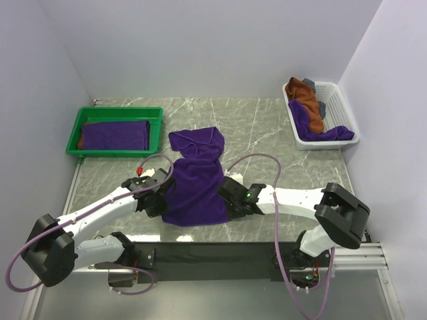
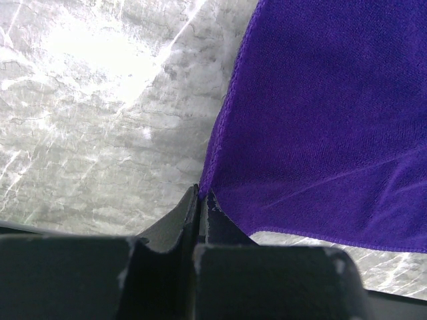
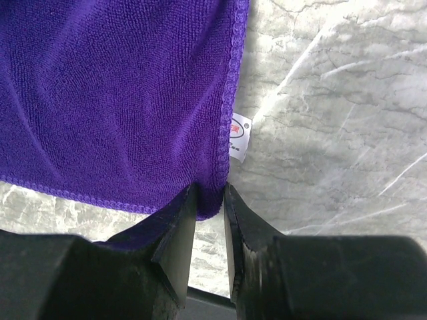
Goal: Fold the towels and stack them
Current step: Flatten out the crumpled towel
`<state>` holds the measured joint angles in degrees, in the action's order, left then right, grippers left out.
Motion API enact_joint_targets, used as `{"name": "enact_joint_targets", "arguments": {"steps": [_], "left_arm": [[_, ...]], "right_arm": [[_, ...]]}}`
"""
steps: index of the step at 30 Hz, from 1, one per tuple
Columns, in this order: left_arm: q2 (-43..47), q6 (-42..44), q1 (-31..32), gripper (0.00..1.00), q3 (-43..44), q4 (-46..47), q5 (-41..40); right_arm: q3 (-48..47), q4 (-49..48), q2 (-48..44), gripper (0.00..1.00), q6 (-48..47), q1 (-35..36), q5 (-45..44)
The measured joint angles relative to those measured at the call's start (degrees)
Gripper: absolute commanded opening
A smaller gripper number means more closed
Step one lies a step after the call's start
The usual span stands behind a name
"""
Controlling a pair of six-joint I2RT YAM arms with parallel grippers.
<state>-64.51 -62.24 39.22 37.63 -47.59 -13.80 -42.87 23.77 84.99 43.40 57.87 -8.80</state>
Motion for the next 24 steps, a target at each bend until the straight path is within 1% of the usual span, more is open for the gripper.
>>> {"name": "enact_joint_targets", "arguments": {"steps": [2, 3, 5, 6, 7, 11, 13, 15, 17, 20, 22, 24], "left_arm": [[-0.1, 0.0, 0.0, 0.02, 0.0, 0.0, 0.0], [-0.1, 0.0, 0.0, 0.02, 0.0, 0.0, 0.0], [-0.2, 0.0, 0.0, 0.01, 0.0, 0.0, 0.0], [-0.2, 0.0, 0.0, 0.01, 0.0, 0.0, 0.0], [-0.2, -0.1, 0.0, 0.01, 0.0, 0.0, 0.0], [-0.2, -0.2, 0.0, 0.01, 0.2, -0.3, -0.6], [-0.3, 0.1, 0.0, 0.0, 1.8, -1.4, -1.2], [-1.2, 0.4, -0.3, 0.01, 5.3, -2.6, -2.0], [-3.4, 1.7, -1.2, 0.01, 11.2, -3.4, -2.9], [-7.3, 4.3, -3.5, 0.01, 20.3, -3.4, -4.2], [-10.7, 6.1, -4.9, 0.01, 28.0, -3.9, -5.3], [-15.1, 8.5, -5.6, 0.01, 38.4, -5.9, -6.4]], "right_arm": [[-0.2, 0.0, 0.3, 0.31, -0.2, 0.0, 0.2], [-0.3, 0.0, 0.4, 0.28, -0.4, 0.0, 0.3], [-0.5, 0.0, 0.6, 0.16, -0.9, 0.0, 0.4], [-0.6, 0.0, 0.6, 0.04, -1.1, 0.0, 0.4], [-0.6, 0.1, 0.7, 0.0, -1.4, 0.0, 0.4], [-0.6, 1.6, -0.2, 0.0, -2.4, -0.8, 0.5], [-0.7, 3.4, -2.3, 0.0, -3.6, -2.9, 0.5], [-1.6, 5.6, -5.7, 0.0, -5.1, -6.1, 0.3], [-4.7, 8.1, -9.6, 0.0, -7.4, -10.6, -0.2], [-12.7, 10.4, -14.0, 0.0, -11.6, -17.6, -0.7], [-19.6, 11.9, -15.2, 0.0, -14.4, -21.8, -0.9], [-26.9, 12.5, -15.4, 0.0, -17.2, -25.1, -1.1]]}}
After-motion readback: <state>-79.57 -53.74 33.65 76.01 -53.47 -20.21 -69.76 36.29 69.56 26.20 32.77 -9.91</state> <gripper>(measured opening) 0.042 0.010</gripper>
